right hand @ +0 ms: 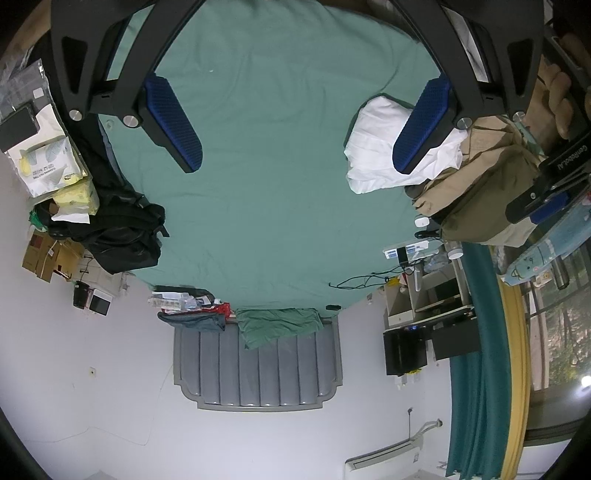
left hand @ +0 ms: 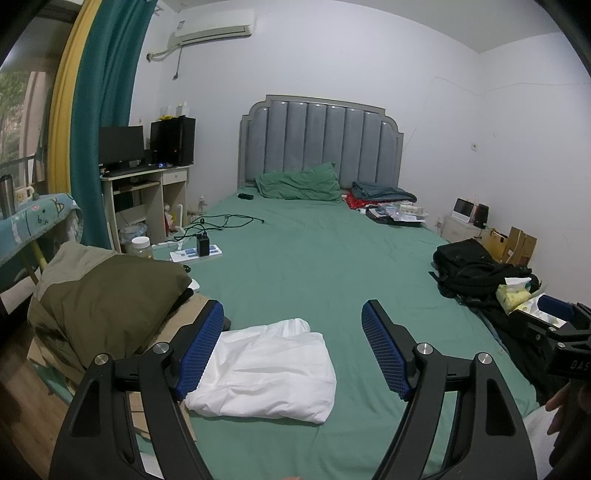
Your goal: Fold large clothes
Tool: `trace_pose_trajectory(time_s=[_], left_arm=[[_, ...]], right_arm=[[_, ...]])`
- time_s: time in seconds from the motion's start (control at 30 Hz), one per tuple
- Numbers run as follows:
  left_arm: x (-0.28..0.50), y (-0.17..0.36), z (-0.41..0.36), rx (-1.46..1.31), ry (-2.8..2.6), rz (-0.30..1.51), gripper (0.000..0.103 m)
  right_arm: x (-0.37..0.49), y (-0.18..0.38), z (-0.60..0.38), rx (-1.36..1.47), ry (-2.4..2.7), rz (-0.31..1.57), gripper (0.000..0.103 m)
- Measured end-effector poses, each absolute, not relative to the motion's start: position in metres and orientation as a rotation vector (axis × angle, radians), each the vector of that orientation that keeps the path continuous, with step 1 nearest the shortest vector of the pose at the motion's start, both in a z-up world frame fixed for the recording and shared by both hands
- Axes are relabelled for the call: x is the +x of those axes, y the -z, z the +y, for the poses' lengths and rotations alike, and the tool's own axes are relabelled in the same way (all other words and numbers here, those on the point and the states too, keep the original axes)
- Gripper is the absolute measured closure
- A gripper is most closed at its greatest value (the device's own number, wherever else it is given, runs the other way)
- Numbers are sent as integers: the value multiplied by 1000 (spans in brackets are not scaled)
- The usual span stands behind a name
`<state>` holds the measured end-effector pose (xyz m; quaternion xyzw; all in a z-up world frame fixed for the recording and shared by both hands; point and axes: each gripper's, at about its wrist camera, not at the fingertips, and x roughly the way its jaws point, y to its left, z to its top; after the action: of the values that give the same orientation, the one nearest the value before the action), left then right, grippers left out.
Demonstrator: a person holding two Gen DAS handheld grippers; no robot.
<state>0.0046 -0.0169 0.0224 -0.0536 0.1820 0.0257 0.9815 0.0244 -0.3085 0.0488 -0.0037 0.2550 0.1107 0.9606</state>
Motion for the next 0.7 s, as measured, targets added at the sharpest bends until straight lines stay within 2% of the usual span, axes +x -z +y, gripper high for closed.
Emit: trace_pose_trajectory(time_s=[0.7], left_arm=[[5,-23,-15,-106,-45,367,23]], right_arm=[[23,-50,-308,-8,-221,515,1]])
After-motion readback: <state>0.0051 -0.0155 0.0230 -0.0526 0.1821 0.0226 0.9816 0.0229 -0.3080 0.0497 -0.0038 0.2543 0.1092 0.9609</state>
